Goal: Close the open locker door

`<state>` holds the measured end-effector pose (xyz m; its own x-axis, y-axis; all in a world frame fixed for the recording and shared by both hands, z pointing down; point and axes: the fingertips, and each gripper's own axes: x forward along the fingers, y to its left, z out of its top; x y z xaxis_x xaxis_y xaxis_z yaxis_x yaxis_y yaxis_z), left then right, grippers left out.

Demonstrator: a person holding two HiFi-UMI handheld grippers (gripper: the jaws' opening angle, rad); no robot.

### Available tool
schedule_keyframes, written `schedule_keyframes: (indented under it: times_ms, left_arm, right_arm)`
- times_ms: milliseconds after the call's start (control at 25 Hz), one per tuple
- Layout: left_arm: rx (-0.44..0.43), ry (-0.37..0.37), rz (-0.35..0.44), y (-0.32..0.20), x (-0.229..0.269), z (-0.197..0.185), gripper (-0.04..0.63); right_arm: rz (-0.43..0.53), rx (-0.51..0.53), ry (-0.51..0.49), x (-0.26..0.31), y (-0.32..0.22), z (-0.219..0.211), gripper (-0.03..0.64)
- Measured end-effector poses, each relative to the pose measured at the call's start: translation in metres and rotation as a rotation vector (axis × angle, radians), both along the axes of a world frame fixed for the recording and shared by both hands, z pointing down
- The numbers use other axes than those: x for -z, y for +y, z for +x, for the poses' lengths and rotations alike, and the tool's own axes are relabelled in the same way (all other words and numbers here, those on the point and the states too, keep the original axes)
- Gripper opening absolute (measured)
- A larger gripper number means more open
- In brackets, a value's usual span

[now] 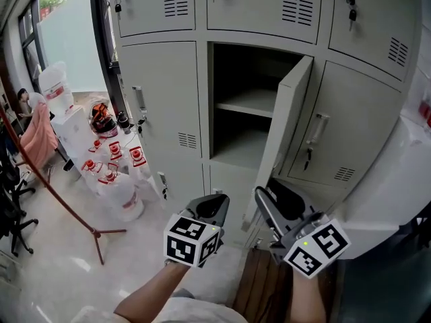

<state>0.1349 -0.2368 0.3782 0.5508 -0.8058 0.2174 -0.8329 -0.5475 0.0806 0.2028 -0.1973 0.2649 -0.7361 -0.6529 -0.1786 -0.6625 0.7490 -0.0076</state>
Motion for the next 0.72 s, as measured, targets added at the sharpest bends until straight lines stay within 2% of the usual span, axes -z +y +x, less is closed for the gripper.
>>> schedule_keyframes:
  times_ms: [720]
  left_arm:
    - [0.052, 0.025, -0.003, -0.021, -0.001, -0.038, 0.006]
  right_arm:
    - [0.027, -0.084, 0.030, 0.001, -0.030, -0.046, 0.109]
